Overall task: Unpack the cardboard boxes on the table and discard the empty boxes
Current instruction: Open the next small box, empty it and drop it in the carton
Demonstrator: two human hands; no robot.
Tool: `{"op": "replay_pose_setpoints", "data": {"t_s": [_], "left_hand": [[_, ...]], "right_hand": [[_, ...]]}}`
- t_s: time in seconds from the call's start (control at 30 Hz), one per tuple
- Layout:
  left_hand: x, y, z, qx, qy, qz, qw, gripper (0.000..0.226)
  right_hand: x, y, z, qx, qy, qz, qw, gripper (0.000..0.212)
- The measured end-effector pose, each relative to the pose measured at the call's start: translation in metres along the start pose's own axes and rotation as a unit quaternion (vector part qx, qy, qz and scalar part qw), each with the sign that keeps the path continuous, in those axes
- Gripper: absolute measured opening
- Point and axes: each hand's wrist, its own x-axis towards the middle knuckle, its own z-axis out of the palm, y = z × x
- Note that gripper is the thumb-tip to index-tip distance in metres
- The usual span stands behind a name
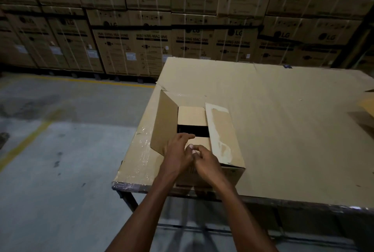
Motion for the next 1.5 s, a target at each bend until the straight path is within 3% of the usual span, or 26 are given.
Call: {"op": "replay_pose_setpoints", "data": {"t_s": [0.13,0.23,0.4,0.5,0.6,0.77,0.9,0.97,1.03,1.13,1.23,1.37,1.5], "left_hand": [[0.003,-0.004,-0.021,0.047,0.006,-0.027,0.999,0.040],[0.008,-0.007,-0.040,0.047,0.024,-0.054,0.997,0.040],[0.010,-0.041,-0.043,0.035,0.006,-0.113,0.993,0.037],[0.004,-0.051,-0.034,-0.101,-0.015,-0.143,0.984,0.035],[-0.003,-0.053,-0.020,-0.142,-0.026,-0.149,0.978,0.035],[-0.005,-0.049,-0.008,-0.053,-0.041,-0.112,0.991,0.049],[-0.002,-0.042,-0.007,-0.007,-0.051,-0.142,0.988,0.064],[-0.001,-0.038,-0.011,-0.089,-0.036,-0.143,0.985,0.046],[-0.005,-0.023,-0.021,-0.200,0.010,-0.144,0.969,0.037],[-0.009,0.002,-0.043,-0.301,0.023,-0.177,0.937,0.064],[-0.010,0.000,-0.054,-0.234,-0.071,-0.153,0.957,0.080],[-0.015,-0.011,-0.045,-0.044,-0.221,-0.088,0.970,0.060],[-0.022,-0.012,-0.022,0.220,-0.243,-0.016,0.944,0.058]], "right_hand": [[0.000,-0.003,-0.011,-0.042,0.038,-0.029,0.998,0.037],[-0.001,-0.001,-0.039,-0.081,0.126,-0.055,0.987,0.039],[0.019,0.043,-0.092,-0.092,0.225,-0.005,0.970,0.036],[0.021,0.067,-0.108,-0.058,0.204,0.051,0.976,0.037],[0.015,0.079,-0.111,-0.004,0.157,0.086,0.984,0.039],[0.009,0.085,-0.110,0.003,0.121,0.058,0.991,0.040],[0.012,0.079,-0.106,-0.042,0.136,0.030,0.989,0.041],[0.011,0.075,-0.106,0.018,0.148,0.043,0.988,0.036],[0.007,0.071,-0.110,0.153,0.162,0.065,0.973,0.036],[-0.001,0.063,-0.128,0.262,0.176,0.077,0.946,0.043],[-0.001,0.067,-0.142,0.237,0.086,0.040,0.967,0.044],[-0.003,0.079,-0.143,0.068,-0.061,-0.002,0.996,0.016],[-0.005,0.084,-0.118,-0.161,-0.113,0.006,0.980,0.036]]}}
